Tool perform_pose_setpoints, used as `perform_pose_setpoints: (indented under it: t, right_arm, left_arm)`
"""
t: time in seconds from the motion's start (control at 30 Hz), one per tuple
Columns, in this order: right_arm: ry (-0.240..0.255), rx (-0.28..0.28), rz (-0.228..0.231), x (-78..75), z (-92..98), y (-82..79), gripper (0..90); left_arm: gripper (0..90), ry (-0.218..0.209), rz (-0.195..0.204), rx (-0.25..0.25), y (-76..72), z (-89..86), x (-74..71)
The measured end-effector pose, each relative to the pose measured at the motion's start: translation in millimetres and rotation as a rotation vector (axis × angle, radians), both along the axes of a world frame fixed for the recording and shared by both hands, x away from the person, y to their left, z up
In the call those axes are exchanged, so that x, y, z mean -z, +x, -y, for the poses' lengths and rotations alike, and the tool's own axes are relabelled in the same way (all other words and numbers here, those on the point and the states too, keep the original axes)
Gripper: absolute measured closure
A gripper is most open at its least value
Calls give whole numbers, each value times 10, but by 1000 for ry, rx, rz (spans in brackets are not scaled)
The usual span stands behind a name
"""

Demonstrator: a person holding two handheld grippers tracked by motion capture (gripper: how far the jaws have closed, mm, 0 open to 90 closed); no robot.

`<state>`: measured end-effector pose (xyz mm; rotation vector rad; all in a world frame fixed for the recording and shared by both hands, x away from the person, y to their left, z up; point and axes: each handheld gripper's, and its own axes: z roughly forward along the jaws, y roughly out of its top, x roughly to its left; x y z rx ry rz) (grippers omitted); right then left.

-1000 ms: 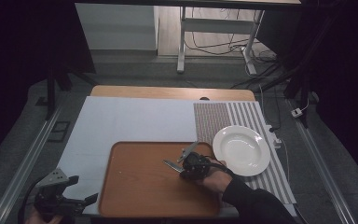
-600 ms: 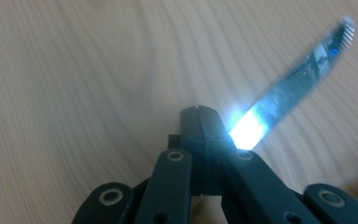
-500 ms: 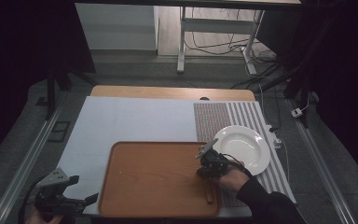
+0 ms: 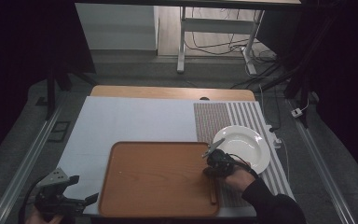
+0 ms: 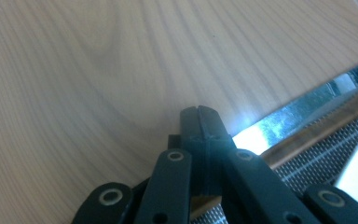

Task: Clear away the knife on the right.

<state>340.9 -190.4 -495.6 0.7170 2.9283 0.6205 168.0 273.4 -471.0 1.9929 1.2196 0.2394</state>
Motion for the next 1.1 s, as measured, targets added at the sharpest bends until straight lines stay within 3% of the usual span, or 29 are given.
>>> perform_pose_setpoints:
  t: [0.1, 0.23, 0.43, 0.67, 0.83, 0.97, 1.1]
  right_arm:
    - [37, 3, 6, -40, 17, -6, 890]
    - [85, 14, 41, -124, 6, -40, 812]
    - [135, 50, 102, -243, 29, -88, 640]
    - [190, 105, 118, -327, 105, -135, 427]
    - [230, 133, 162, -399, 170, -212, 247]
    - [254, 157, 184, -446, 232, -291, 140]
    - [269, 181, 193, -476, 315, -380, 89]
  left_arm:
    - [10, 0, -2, 2, 1, -2, -1]
    - [10, -4, -2, 2, -1, -6, -1]
    - [10, -5, -4, 1, -1, -6, 0]
    - [10, -6, -4, 0, -1, -7, 1]
    - [10, -8, -5, 0, -1, -13, 1]
    - [9, -9, -4, -3, -5, -15, 1]
    - [10, -11, -4, -2, -10, -22, 1]
